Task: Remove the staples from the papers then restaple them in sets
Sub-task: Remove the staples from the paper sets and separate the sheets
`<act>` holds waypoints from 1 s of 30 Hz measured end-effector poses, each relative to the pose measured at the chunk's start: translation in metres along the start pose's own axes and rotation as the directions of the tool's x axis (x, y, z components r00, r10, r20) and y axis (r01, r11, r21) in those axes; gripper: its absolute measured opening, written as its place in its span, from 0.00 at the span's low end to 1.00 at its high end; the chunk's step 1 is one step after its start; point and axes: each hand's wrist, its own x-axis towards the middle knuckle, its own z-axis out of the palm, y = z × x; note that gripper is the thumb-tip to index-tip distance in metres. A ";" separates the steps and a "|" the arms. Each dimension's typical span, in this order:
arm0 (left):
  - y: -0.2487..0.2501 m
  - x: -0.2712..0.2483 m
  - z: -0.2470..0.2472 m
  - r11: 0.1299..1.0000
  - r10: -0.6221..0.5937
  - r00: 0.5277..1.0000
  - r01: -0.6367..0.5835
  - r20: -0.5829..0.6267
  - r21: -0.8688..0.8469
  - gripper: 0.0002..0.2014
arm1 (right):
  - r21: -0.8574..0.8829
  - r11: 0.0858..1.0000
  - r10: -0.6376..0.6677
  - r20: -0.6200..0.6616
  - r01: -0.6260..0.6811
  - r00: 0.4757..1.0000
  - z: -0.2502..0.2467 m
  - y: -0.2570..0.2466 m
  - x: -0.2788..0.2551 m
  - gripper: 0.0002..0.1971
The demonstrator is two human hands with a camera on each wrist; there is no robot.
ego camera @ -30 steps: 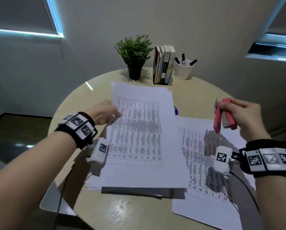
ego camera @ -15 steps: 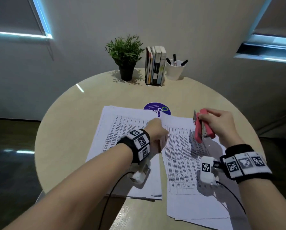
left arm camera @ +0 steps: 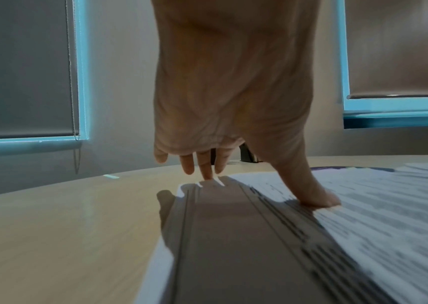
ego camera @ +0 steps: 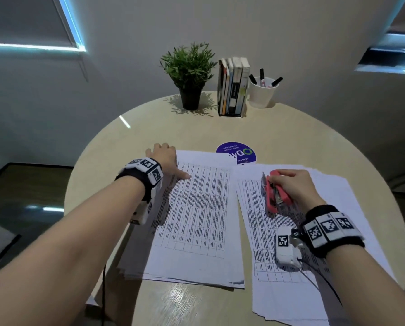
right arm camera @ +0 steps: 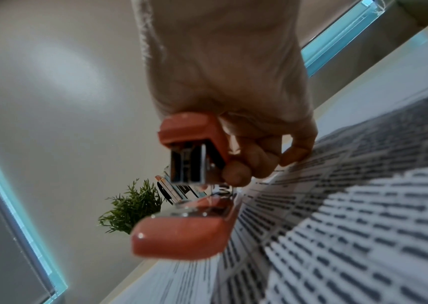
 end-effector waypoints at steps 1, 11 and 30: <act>0.001 0.002 -0.002 1.000 0.008 1.000 -0.008 -0.003 0.022 0.41 | 0.009 1.000 0.000 -0.001 0.000 1.000 0.001 -0.001 -0.001 0.04; -0.005 0.011 -0.008 0.982 0.111 0.994 -0.109 0.000 0.157 0.48 | 0.022 1.000 0.016 0.015 -0.016 1.000 0.004 -0.008 -0.009 0.07; -0.027 -0.011 -0.027 0.754 0.036 0.995 -0.088 -0.093 -0.651 0.02 | -0.044 0.999 0.010 -0.042 -0.012 0.999 0.006 0.002 0.001 0.05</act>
